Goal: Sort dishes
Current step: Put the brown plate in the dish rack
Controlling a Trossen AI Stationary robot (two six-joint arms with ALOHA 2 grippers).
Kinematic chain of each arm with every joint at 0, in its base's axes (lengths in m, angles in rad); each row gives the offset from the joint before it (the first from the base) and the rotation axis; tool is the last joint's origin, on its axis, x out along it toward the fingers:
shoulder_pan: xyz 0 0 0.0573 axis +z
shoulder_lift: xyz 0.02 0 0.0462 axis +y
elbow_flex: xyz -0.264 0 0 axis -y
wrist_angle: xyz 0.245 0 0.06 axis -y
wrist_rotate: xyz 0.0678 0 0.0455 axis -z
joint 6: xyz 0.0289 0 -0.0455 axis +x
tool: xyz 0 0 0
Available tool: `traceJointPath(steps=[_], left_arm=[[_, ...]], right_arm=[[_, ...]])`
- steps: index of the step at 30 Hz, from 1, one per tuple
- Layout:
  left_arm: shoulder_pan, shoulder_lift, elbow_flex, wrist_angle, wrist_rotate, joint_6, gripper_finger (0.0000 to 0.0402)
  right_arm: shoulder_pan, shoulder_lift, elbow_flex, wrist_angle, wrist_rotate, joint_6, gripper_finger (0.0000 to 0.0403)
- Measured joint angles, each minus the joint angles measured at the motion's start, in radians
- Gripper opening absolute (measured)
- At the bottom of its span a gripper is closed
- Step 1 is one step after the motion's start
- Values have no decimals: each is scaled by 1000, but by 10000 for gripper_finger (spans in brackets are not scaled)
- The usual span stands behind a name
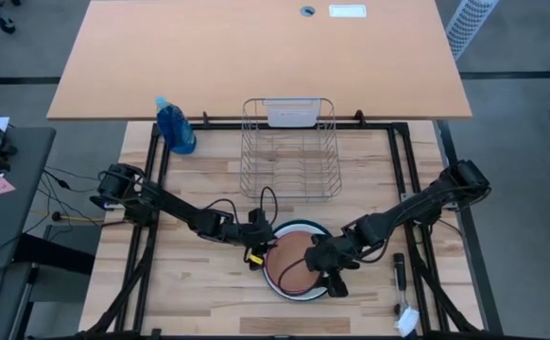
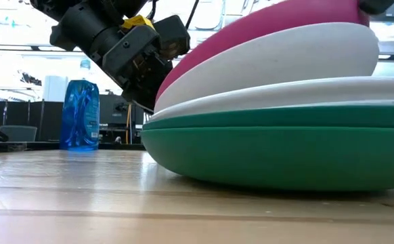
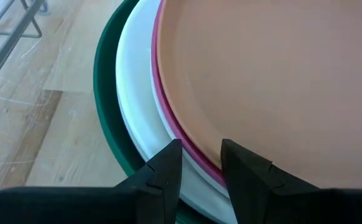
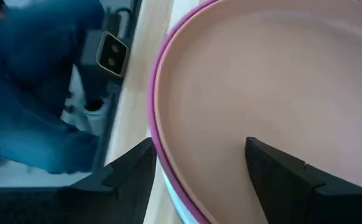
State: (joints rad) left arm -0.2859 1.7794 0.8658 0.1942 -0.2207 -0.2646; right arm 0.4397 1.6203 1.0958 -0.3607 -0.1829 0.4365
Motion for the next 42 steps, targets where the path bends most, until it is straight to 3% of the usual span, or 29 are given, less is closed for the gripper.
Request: traceJointPath(steps=[5,19,25,31,39,42], left_arm=[[0,0,-1,1,0,9,107],[0,0,-1,1,5,9,107],[0,0,-1,1,5,9,107],[0,0,-1,1,6,7,107],[0,-3,-1,7,5,8,107],[0,-23,3,-2,7,30,107]], right_arm=[[-25,0,30,-4,-58,35,250],[-42,1,69,-54,-53,23,250],[-49,1,70,-65,-6,-53,234],[-48,1,70,-76,-8,-105,170],[-48,5,71,-59,-62,-152,21],[-48,5,71,-60,-66,-160,12]])
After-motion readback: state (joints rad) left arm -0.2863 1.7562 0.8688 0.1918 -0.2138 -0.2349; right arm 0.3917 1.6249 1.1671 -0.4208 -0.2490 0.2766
